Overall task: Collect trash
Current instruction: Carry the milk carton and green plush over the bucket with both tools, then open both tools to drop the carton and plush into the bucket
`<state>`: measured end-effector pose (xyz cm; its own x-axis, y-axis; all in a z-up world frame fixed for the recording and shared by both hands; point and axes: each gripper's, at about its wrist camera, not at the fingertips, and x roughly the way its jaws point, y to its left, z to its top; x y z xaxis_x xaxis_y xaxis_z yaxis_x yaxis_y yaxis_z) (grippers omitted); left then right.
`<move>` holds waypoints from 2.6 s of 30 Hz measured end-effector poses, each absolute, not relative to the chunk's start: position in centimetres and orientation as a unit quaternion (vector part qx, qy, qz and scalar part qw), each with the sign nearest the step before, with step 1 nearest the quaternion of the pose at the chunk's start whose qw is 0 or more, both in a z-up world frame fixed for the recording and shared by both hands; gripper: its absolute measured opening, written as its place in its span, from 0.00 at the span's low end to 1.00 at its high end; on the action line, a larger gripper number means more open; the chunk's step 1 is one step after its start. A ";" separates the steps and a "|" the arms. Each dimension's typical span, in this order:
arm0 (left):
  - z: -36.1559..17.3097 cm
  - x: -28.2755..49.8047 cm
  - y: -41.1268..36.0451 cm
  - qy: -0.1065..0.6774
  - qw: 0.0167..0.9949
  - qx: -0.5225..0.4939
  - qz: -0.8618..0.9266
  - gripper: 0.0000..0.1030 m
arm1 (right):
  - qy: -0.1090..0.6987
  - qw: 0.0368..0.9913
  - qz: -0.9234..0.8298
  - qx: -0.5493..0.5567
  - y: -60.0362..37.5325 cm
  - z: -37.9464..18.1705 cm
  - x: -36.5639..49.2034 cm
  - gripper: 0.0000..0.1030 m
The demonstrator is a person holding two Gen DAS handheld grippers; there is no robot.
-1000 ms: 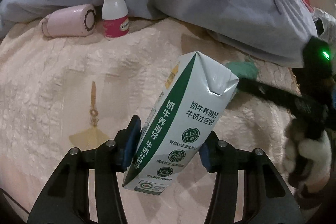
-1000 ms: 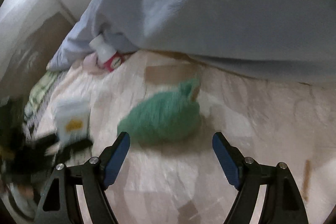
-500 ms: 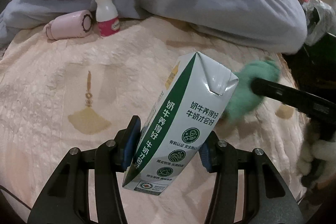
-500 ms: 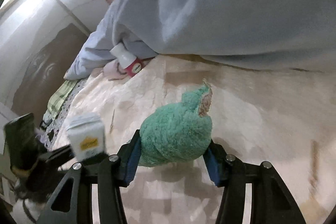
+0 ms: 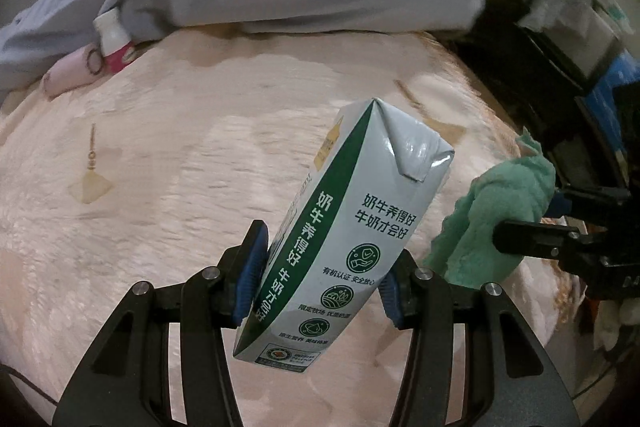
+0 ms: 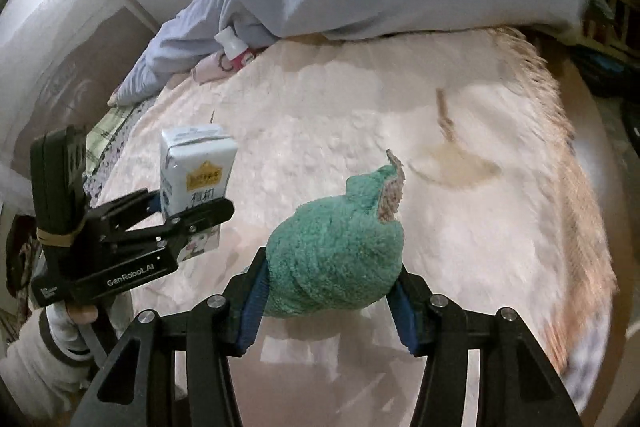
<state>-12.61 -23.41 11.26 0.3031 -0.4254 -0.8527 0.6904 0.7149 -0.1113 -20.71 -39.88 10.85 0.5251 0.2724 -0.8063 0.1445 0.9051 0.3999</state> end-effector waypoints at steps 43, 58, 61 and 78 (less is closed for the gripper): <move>12.7 -35.0 -45.9 0.417 0.708 0.254 -0.510 0.48 | 0.469 0.829 -0.192 0.235 -55.6 12.9 -49.6 0.51; 11.6 -38.1 -49.8 0.436 0.677 0.254 -0.535 0.48 | 0.478 0.812 -0.249 0.225 -58.7 10.7 -53.3 0.51; 11.3 -38.5 -50.4 0.441 0.671 0.249 -0.541 0.48 | 0.480 0.809 -0.252 0.228 -58.9 10.1 -53.7 0.52; 10.0 -39.6 -52.4 0.443 0.669 0.249 -0.542 0.48 | 0.483 0.793 -0.270 0.253 -60.3 7.1 -55.0 0.52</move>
